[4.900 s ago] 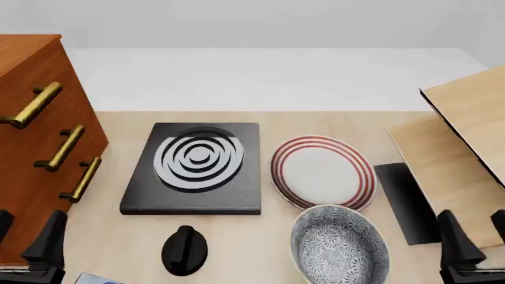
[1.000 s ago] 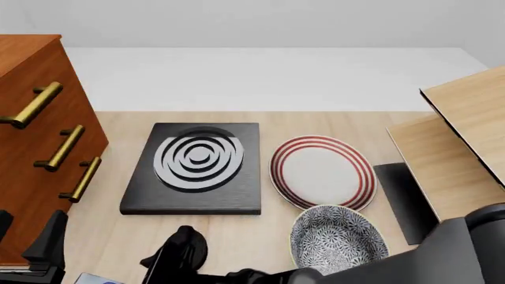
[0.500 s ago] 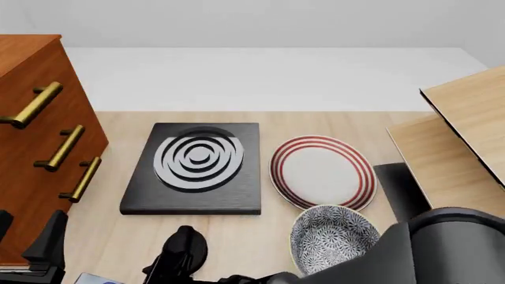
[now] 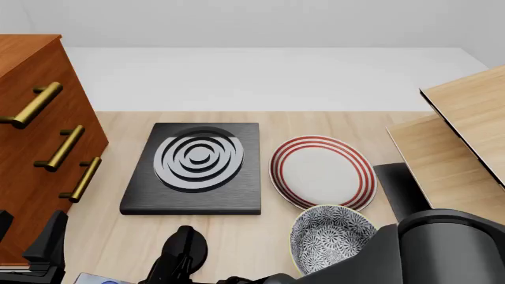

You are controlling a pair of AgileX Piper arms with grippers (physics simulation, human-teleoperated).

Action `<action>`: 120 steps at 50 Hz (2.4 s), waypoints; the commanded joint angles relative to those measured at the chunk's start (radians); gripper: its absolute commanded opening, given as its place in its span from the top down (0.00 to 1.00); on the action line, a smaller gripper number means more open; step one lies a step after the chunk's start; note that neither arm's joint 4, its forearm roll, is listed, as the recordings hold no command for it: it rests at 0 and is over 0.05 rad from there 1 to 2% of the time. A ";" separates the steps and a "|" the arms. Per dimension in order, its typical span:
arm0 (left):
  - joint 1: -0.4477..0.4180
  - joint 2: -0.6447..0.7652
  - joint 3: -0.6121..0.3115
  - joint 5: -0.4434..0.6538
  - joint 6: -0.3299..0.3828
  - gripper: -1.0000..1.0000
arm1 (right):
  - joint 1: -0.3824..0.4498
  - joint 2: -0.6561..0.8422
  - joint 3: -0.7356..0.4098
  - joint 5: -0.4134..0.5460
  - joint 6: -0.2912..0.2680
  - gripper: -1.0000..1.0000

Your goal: Pick up the cream cheese and put it in the bowl.

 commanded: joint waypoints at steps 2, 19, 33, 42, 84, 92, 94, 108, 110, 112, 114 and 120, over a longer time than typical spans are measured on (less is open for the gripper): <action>0.000 0.000 0.000 0.000 0.000 0.00 | 0.000 -0.023 0.006 0.012 0.001 1.00; 0.000 0.000 0.000 0.000 0.000 0.00 | 0.003 -0.174 0.045 0.062 -0.043 1.00; 0.000 0.000 0.000 0.000 0.000 0.00 | 0.013 -0.241 0.084 0.073 -0.049 1.00; 0.000 0.000 0.000 0.000 0.000 0.00 | 0.024 -0.284 0.131 0.063 -0.047 1.00; 0.000 0.000 0.000 0.000 0.000 0.00 | -0.106 -0.668 0.441 0.122 -0.078 1.00; 0.000 0.000 0.000 0.000 0.000 0.00 | -0.148 -0.792 0.481 0.195 -0.090 1.00; 0.000 0.000 0.000 0.000 0.000 0.00 | -0.166 -0.826 0.493 0.216 -0.099 1.00; 0.000 0.000 0.000 0.000 0.000 0.00 | -0.279 -1.018 0.529 0.395 -0.139 1.00; 0.000 0.000 0.000 0.000 0.000 0.00 | -0.284 -1.043 0.522 0.427 -0.136 1.00; 0.000 0.000 0.000 0.000 0.000 0.00 | -0.300 -1.068 0.521 0.456 -0.146 1.00; 0.000 0.000 0.000 0.000 0.000 0.00 | -0.314 -1.087 0.521 0.482 -0.155 1.00; 0.000 0.000 0.000 0.000 0.000 0.00 | -0.359 -1.154 0.524 0.562 -0.172 1.00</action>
